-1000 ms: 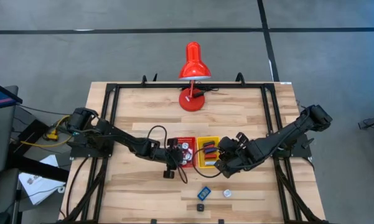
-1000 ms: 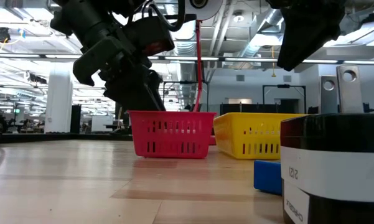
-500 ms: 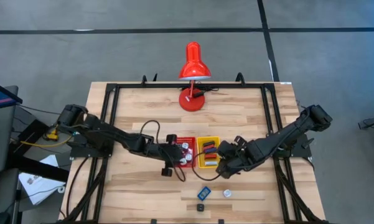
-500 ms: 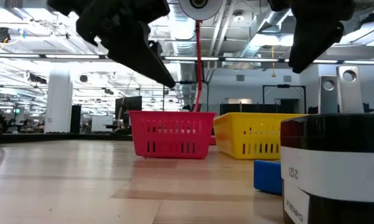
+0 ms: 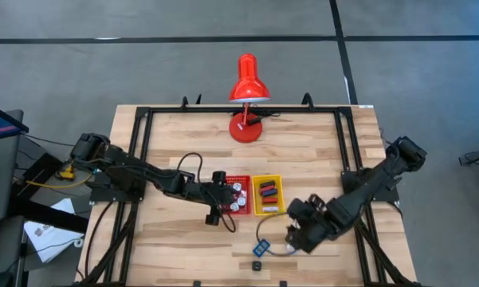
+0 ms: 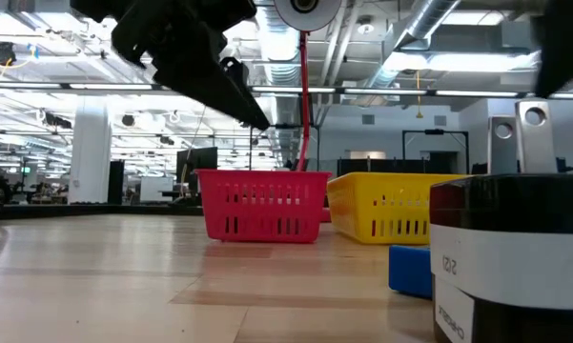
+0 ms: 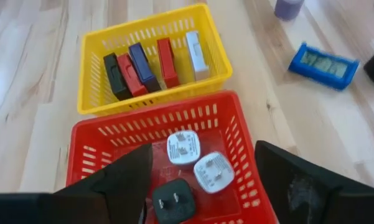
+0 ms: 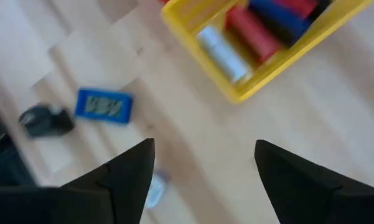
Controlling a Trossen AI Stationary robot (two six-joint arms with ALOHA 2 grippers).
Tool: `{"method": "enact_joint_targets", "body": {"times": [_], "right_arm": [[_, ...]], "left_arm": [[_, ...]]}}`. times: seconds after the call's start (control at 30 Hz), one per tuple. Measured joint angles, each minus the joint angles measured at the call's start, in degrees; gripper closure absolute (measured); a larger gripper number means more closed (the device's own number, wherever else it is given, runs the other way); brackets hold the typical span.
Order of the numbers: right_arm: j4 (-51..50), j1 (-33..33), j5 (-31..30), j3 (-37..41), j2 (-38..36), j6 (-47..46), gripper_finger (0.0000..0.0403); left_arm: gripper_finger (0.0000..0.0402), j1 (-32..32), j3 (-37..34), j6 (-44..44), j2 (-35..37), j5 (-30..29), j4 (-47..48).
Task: Pick & Place Office items
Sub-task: Put the purple charger adaptor into the red bin
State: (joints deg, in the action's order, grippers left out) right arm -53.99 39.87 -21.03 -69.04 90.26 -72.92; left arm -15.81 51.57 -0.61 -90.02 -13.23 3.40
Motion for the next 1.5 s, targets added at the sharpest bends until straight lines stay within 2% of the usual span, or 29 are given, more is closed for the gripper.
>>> {"method": "enact_joint_targets", "body": {"times": [0.2, 0.33, 0.43, 0.57, 0.77, 0.97, 1.13, 1.23, 1.37, 1.5], "right_arm": [[3.2, 3.6, 2.9, 0.0, 4.8, -9.1, 0.0132], [5.3, 3.5, 7.4, 0.1, 9.6, -9.8, 0.0132], [6.7, 3.0, 8.4, 0.0, 12.1, -10.8, 0.0132], [7.3, 3.0, 10.5, 0.0, 13.3, -12.4, 0.0133], [10.7, 3.8, 10.1, 0.0, 13.2, -12.7, 0.0133], [10.5, 9.3, 2.9, 0.0, 15.0, -15.5, 0.0133], [9.2, 18.3, -8.4, 0.0, 16.3, -23.6, 0.0133], [10.1, 22.3, -17.8, 0.0, 20.6, -23.7, 0.0133], [11.4, 24.3, -20.4, -0.1, 28.0, -25.1, 0.0133], [13.0, 26.5, -28.4, -0.2, 32.6, -28.2, 0.0133]], "left_arm": [[0.0120, -0.3, -1.6, -1.0, 1.7, -0.1, -3.0], [0.0121, 0.2, -3.7, -1.1, 3.6, -0.3, -6.4], [0.0120, 0.5, -4.6, -0.9, 5.5, -0.4, -7.0], [0.0119, 0.8, -6.1, -0.7, 8.1, -0.4, -7.5], [0.0119, 0.8, -9.3, -0.7, 12.1, -0.4, -9.0], [0.0119, 0.8, -12.7, -0.5, 13.8, -0.4, -14.1], [0.0119, 1.2, -13.0, -0.4, 13.8, -0.6, -16.2], [0.0119, 1.5, -13.0, -0.4, 13.8, -0.6, -17.7], [0.0119, 1.5, -13.0, -0.4, 13.8, -0.8, -19.2], [0.0119, 1.5, -13.0, -0.4, 13.8, -0.8, -21.2]]}}
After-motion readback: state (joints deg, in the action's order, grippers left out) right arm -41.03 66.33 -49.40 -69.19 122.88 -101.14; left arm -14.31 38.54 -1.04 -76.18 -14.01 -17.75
